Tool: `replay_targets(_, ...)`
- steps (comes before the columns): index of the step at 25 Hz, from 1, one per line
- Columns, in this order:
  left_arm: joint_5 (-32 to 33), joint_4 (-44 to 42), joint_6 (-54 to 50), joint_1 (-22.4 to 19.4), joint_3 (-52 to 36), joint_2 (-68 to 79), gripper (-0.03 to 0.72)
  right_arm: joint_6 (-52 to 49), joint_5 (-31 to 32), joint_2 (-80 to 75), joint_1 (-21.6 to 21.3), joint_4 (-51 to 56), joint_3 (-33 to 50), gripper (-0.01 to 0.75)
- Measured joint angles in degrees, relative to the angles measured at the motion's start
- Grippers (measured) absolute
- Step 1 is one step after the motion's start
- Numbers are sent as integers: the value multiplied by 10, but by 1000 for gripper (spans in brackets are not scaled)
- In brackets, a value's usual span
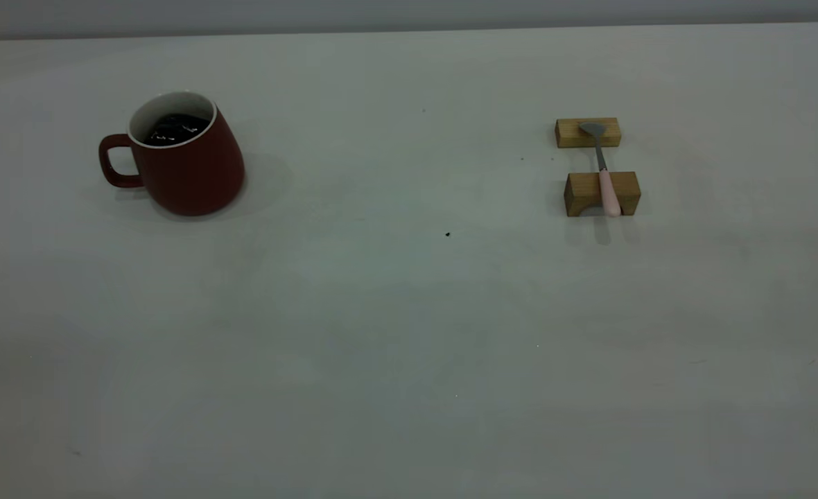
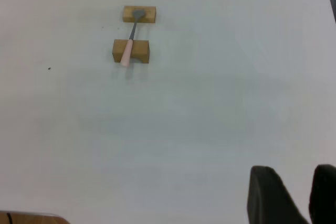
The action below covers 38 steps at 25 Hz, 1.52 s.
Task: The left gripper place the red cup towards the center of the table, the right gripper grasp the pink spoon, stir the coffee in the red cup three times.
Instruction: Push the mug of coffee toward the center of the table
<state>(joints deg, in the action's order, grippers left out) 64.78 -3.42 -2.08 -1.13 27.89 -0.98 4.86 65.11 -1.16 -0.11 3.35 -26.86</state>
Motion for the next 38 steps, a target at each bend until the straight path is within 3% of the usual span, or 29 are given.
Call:
replay_targets(29,0,12,-4,0,3,6,243,0,0,0,0,0,0,237)
replay_targets(34,-7,15,-5,0,62,123,243,0,0,0,0,0,0,237)
replay_targets(38,-64,15,24,0,97,270,243,0,0,0,0,0,0,237)
